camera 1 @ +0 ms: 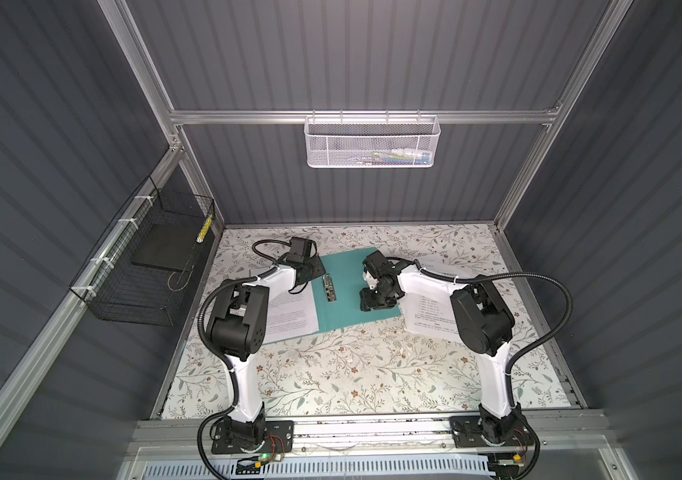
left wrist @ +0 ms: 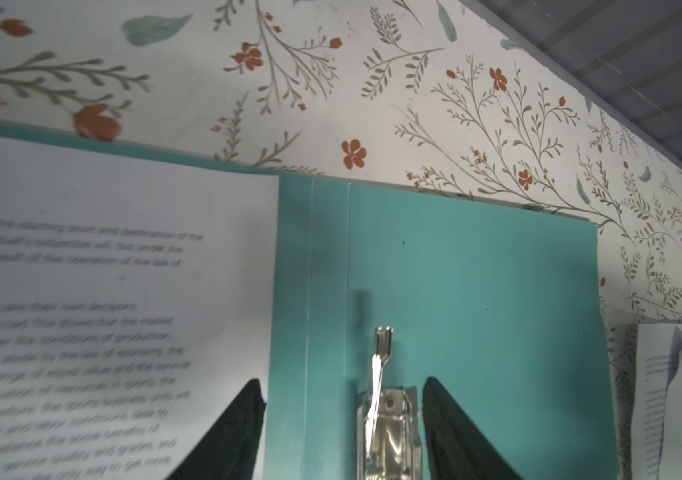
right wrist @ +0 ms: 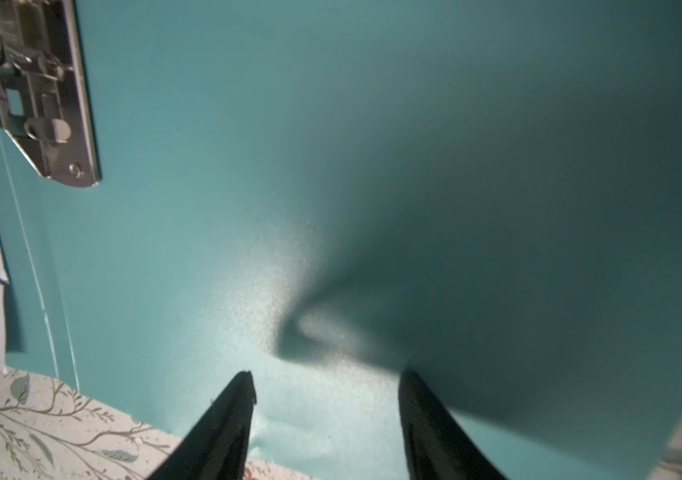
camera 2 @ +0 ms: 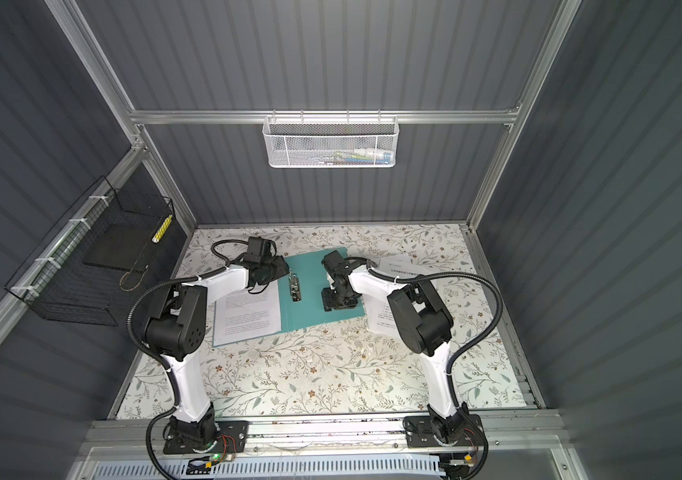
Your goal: Put the files into the folder
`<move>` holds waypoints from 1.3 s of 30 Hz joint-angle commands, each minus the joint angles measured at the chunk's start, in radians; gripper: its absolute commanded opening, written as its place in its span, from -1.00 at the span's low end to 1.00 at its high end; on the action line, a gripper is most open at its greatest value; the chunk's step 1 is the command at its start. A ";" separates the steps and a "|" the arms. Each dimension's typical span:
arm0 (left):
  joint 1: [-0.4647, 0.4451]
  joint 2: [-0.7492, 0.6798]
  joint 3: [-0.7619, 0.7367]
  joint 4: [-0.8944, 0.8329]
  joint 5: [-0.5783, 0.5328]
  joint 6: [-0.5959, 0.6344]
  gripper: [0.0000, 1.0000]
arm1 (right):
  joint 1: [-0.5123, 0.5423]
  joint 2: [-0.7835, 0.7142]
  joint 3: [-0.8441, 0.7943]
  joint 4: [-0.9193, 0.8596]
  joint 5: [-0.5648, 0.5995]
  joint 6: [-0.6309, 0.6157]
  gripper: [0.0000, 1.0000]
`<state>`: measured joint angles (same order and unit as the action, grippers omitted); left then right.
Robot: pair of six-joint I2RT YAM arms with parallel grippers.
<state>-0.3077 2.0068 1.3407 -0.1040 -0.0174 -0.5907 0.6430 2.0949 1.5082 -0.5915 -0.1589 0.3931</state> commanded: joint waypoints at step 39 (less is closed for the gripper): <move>-0.037 0.494 0.608 -0.168 -0.114 0.256 0.22 | -0.111 -0.500 -0.318 -0.009 -0.003 0.061 0.15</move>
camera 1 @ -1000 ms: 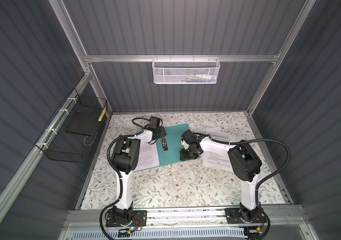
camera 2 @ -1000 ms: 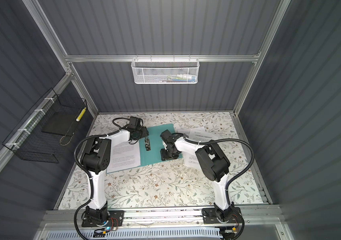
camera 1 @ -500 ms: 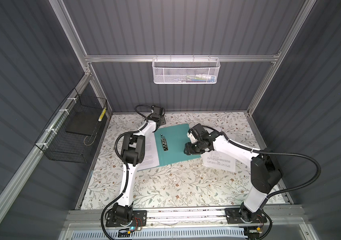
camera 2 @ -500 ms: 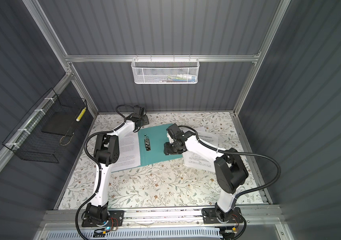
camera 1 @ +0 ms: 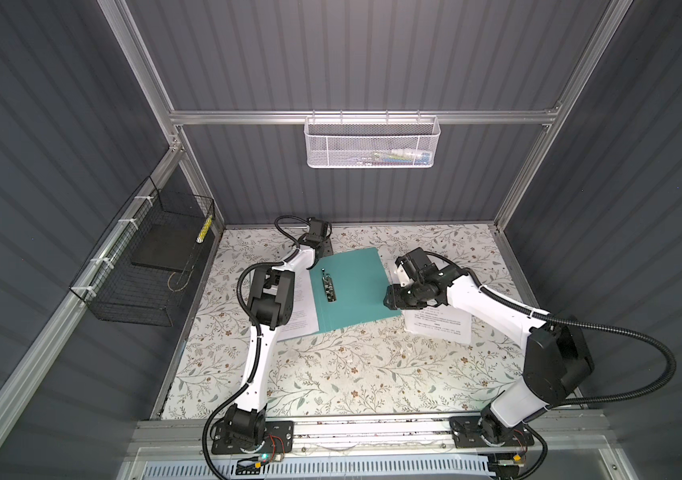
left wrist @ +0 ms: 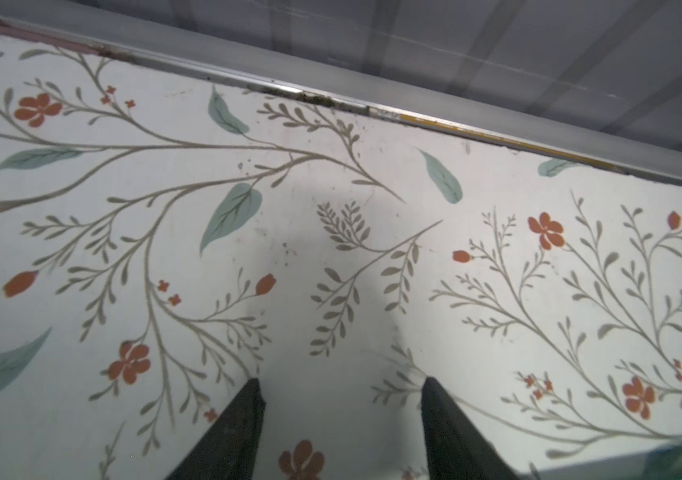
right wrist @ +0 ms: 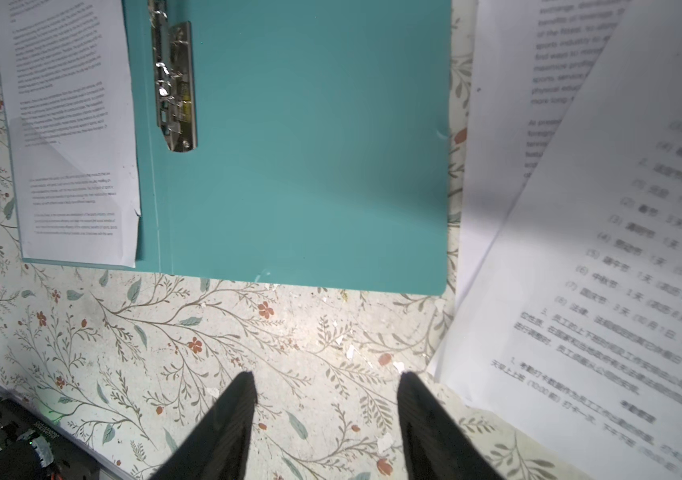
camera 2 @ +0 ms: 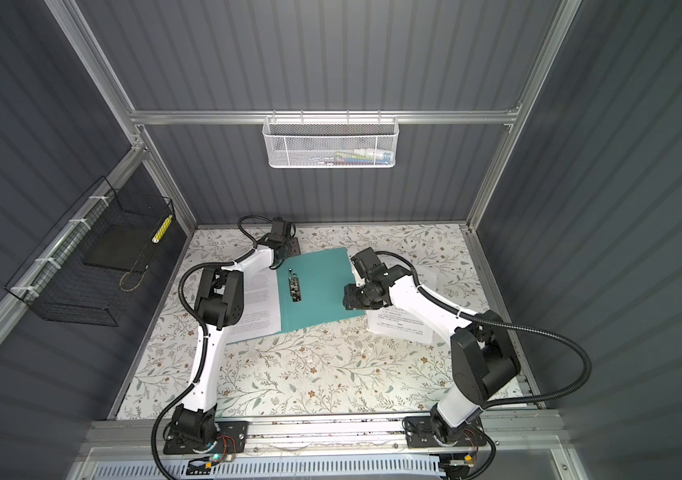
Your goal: Put the files into the folder
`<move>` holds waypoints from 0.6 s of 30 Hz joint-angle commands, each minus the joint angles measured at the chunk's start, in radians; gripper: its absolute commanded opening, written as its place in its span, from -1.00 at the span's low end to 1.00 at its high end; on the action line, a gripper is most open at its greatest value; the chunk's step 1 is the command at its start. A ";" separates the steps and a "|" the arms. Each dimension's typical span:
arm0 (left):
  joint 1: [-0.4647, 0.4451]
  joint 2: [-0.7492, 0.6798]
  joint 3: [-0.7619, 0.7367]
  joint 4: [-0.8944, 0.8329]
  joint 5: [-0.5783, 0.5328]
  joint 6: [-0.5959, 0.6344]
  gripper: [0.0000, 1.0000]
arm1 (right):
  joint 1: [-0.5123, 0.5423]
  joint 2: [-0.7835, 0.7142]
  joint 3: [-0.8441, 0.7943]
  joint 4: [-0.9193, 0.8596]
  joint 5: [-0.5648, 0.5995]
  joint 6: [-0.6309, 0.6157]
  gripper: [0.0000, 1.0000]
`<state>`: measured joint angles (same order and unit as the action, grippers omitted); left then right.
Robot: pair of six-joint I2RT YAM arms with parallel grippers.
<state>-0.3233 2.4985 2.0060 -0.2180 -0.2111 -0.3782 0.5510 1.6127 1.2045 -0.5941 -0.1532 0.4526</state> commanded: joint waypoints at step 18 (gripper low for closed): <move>-0.095 -0.170 -0.424 0.033 0.143 0.119 0.11 | -0.091 -0.045 -0.096 0.035 -0.067 0.021 0.15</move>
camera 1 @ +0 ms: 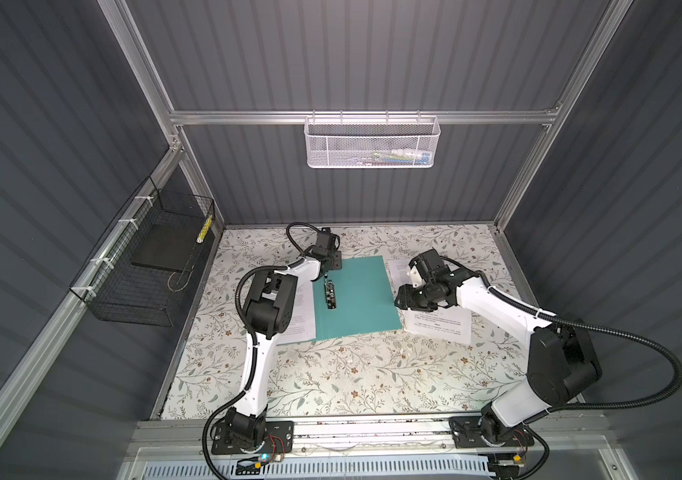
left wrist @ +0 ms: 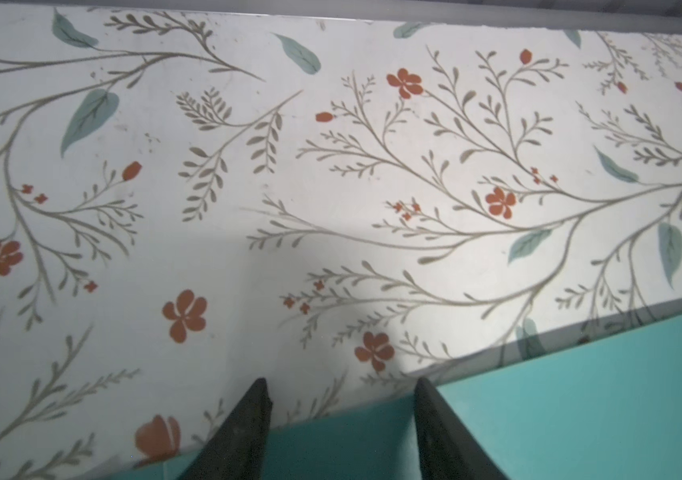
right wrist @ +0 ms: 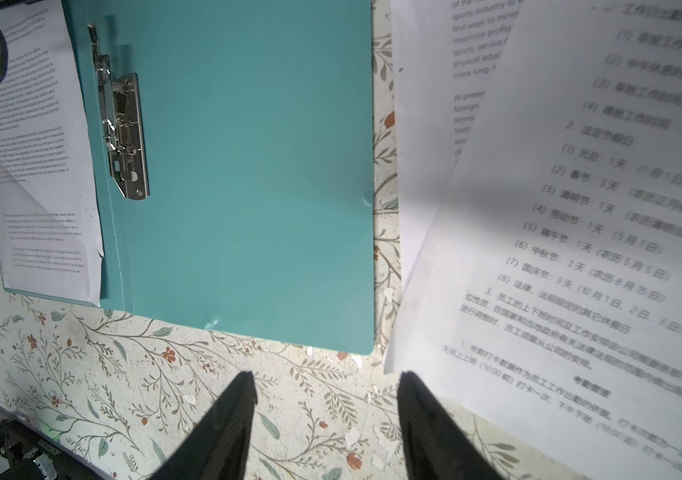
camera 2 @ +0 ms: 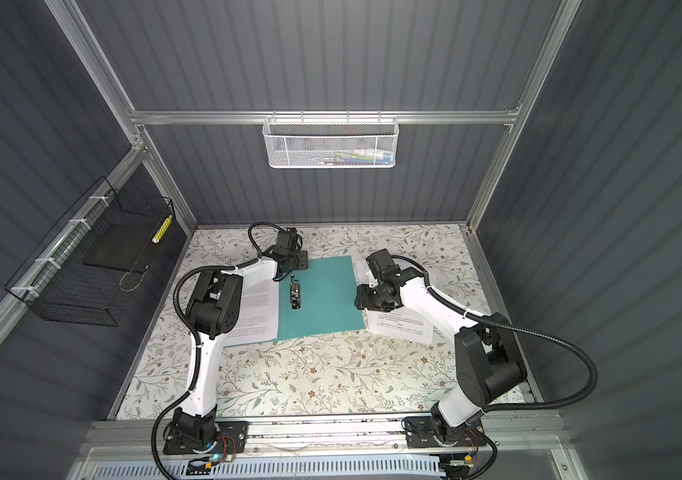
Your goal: Put the files into the folder
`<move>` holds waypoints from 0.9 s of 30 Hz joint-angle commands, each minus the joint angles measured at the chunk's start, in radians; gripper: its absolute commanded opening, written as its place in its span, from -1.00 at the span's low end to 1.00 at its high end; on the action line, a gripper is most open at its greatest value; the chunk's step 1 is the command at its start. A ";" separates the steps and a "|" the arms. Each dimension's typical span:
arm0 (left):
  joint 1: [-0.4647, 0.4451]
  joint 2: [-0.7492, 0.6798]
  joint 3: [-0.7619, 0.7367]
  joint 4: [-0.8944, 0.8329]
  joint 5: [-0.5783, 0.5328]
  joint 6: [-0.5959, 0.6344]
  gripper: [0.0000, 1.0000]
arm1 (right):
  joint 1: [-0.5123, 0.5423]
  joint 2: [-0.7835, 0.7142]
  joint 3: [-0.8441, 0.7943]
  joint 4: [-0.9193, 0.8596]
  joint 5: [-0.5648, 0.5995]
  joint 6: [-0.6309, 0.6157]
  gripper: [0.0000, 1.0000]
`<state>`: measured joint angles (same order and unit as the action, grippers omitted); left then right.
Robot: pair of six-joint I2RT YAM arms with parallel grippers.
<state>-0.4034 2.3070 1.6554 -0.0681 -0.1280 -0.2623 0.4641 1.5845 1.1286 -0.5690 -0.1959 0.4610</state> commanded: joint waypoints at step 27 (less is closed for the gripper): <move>-0.173 -0.010 0.167 -0.033 0.318 -0.343 0.39 | -0.381 -0.087 -0.030 0.099 -0.081 0.126 0.37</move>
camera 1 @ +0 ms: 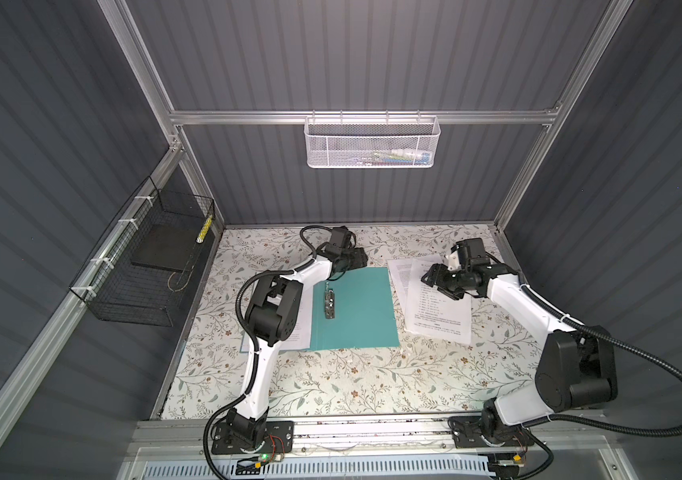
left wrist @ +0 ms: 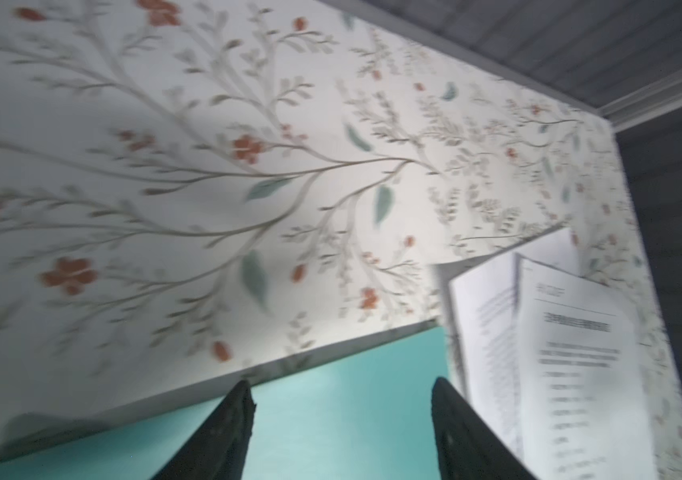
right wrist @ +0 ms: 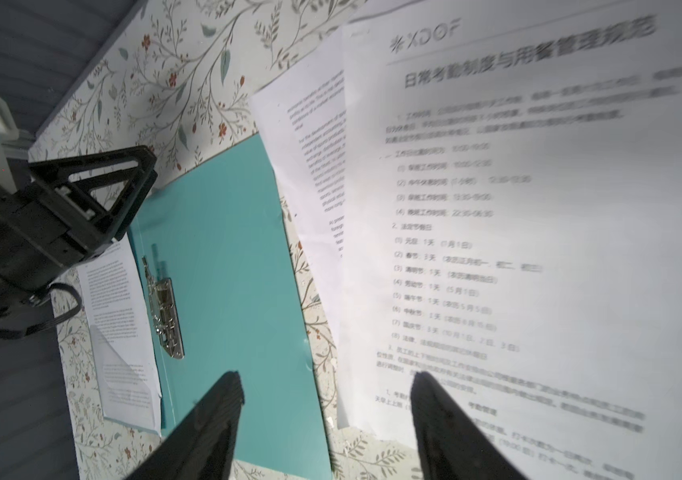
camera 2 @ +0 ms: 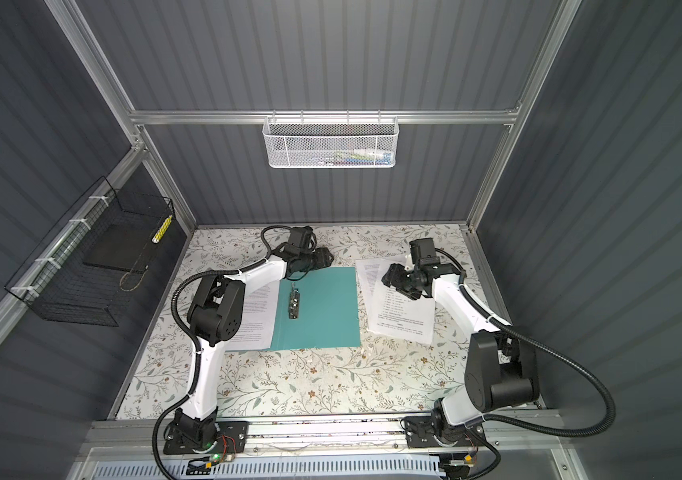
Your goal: Put the files into the folder
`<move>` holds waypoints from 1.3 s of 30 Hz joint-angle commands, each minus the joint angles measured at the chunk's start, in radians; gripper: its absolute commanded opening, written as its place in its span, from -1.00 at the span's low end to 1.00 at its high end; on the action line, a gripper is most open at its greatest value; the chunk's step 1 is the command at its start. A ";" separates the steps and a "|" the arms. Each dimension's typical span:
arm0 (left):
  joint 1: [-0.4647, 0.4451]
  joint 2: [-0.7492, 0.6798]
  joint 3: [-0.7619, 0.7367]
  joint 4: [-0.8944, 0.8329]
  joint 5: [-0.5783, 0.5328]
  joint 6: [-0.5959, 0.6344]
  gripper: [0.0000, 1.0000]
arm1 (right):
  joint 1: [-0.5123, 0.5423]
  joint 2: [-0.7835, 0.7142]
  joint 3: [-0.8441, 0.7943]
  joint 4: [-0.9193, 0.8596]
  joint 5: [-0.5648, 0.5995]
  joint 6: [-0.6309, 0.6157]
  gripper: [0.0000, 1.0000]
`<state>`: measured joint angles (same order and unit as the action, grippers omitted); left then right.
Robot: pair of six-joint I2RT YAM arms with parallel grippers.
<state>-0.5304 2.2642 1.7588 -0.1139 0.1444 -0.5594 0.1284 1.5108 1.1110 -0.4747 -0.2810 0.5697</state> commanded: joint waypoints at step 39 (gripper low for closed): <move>-0.115 0.419 0.552 -0.041 0.152 -0.032 0.37 | -0.303 0.293 -0.021 0.144 -0.017 0.047 0.43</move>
<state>-0.6407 2.7045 2.3230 -0.1410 0.2825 -0.5961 -0.1715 1.8210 1.1000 -0.3500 -0.2604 0.6071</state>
